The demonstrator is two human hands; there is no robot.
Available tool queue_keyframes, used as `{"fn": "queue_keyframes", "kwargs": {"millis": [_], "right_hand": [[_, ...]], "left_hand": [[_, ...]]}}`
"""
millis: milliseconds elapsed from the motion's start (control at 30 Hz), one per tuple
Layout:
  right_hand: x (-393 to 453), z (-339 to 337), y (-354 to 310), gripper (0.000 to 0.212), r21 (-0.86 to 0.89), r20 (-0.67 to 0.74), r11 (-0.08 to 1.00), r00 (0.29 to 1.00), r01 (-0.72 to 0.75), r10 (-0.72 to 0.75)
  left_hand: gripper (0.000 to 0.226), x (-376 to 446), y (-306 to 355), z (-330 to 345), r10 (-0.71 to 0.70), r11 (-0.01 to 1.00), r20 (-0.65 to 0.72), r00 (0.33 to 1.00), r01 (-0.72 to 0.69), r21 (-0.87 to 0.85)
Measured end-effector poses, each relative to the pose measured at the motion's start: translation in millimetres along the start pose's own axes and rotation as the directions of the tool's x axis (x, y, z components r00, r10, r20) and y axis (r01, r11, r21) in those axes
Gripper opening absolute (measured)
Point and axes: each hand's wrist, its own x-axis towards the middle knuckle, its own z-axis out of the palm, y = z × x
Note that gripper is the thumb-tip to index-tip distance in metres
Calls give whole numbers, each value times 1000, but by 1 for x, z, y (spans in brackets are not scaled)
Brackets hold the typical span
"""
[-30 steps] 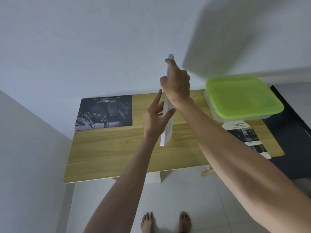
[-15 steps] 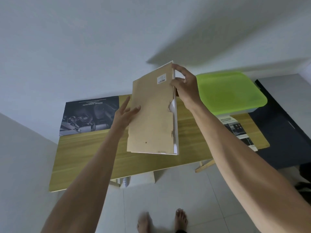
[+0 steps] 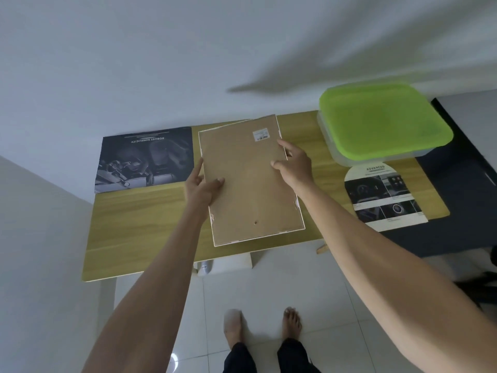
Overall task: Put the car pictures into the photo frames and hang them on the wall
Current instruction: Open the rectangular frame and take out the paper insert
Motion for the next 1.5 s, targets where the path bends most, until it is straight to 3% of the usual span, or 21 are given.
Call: {"fn": "queue_keyframes", "kwargs": {"millis": [133, 300, 533, 700, 800, 933, 1233, 1500], "right_hand": [[-3, 18, 31, 70, -77, -23, 995, 998, -65, 64], [3, 32, 62, 68, -216, -40, 975, 998, -59, 52], [18, 42, 74, 55, -412, -108, 909, 994, -61, 18], [23, 43, 82, 49, -440, -103, 895, 994, -69, 26], [21, 42, 86, 40, -478, -88, 877, 996, -41, -2], [10, 38, 85, 44, -463, -92, 885, 996, -42, -1], [-28, 35, 79, 39, -588, -148, 796, 987, -141, 65], [-34, 47, 77, 41, -505, -38, 858, 995, -95, 88]], "left_hand": [[84, 7, -23, -10, 22, 988, -38, 999, -16, 151], [88, 16, -41, -16, 124, 886, -41, 991, -92, 454], [81, 28, -56, -8, 188, 797, -63, 980, -115, 593], [69, 30, -61, -1, 250, 663, 1, 968, -173, 728], [65, 30, -61, 1, 248, 626, 30, 968, -184, 758], [65, 23, -60, -2, 238, 584, 52, 970, -186, 790], [84, -20, -75, -15, 239, 359, 132, 962, -214, 909], [98, -33, -80, -33, 276, 330, 118, 954, -209, 921]]}}
